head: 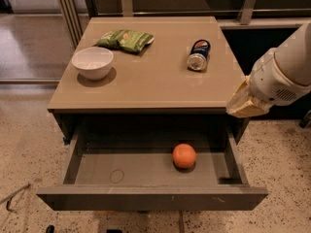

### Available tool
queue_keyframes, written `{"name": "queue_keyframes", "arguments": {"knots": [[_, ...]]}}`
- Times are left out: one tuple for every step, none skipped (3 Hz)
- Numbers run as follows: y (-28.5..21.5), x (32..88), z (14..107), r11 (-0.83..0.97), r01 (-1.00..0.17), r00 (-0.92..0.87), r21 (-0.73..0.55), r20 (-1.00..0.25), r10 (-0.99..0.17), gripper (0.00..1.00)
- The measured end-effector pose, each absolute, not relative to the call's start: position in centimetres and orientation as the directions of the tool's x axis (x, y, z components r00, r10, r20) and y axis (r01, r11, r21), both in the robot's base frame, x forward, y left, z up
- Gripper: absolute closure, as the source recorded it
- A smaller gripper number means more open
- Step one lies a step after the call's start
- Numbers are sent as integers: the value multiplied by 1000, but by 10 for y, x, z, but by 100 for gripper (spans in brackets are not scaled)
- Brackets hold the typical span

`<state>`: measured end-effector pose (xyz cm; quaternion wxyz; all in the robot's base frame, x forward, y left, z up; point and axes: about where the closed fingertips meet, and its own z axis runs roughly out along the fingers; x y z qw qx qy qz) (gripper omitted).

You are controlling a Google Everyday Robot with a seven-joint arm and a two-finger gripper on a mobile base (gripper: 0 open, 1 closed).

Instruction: Pick orange from top drawer and place on counter

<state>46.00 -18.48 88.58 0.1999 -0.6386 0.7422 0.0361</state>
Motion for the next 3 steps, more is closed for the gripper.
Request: {"name": "queue_keyframes", "arguments": {"knots": [[-185,460,886,182,-962,-104,-202,-343,-934,100],[-184,457,865,177,-965,-101,-195,-347,-932,100],[-178,451,825,168,-970,-90,-177,-379,-921,100]]}}
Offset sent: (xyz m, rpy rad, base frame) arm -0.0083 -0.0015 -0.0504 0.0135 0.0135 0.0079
